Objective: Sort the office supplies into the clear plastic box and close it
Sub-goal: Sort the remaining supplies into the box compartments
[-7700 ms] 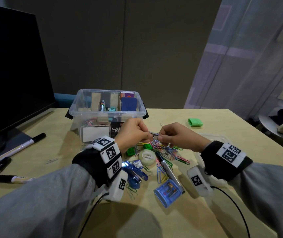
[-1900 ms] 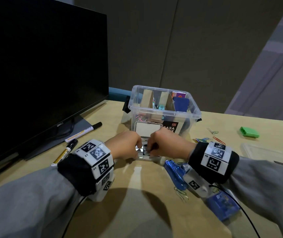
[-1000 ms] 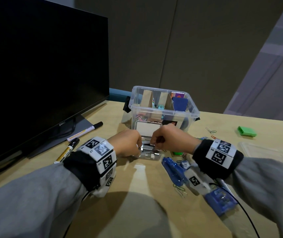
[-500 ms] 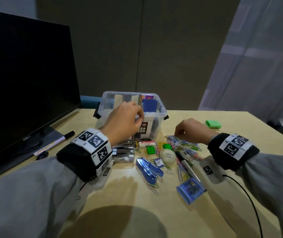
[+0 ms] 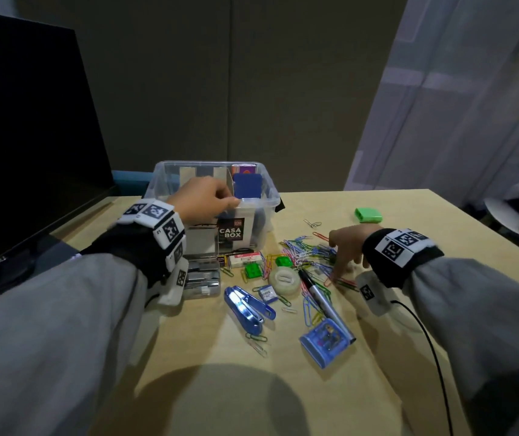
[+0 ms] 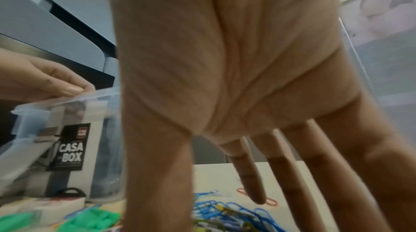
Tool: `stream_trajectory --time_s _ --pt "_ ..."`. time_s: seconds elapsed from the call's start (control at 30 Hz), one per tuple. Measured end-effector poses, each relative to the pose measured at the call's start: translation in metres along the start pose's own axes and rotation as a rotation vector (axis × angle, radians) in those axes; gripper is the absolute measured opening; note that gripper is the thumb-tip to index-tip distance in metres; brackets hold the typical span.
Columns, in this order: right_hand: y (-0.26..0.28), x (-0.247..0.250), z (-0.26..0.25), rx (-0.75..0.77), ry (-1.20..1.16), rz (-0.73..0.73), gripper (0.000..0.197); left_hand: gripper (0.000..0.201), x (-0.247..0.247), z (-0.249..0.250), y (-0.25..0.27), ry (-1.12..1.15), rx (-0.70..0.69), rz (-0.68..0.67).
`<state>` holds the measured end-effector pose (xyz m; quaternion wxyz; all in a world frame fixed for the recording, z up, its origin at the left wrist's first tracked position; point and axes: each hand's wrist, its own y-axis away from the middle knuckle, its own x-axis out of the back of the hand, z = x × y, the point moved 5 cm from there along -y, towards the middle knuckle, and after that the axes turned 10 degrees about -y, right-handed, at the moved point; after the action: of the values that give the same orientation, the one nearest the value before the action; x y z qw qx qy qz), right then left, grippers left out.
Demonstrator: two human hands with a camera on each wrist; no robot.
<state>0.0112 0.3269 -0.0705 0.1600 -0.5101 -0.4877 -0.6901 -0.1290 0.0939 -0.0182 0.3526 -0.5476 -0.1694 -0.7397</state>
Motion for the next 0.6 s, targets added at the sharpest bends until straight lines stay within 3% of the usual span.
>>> stream_trajectory --time_s 0.13,0.3,0.6 --pt "-0.009 -0.004 -0.003 0.026 -0.113 -0.013 0.080 0.017 0.001 -0.004 -0.004 0.000 0.013 -0.044" --pt "-0.016 -0.010 -0.014 0.090 -0.093 0.005 0.057 0.016 0.000 -0.005 -0.003 0.008 0.014 -0.029" --pt "-0.023 -0.009 -0.018 0.232 -0.264 0.037 0.022 0.017 0.001 -0.004 -0.003 0.026 0.002 -0.016"
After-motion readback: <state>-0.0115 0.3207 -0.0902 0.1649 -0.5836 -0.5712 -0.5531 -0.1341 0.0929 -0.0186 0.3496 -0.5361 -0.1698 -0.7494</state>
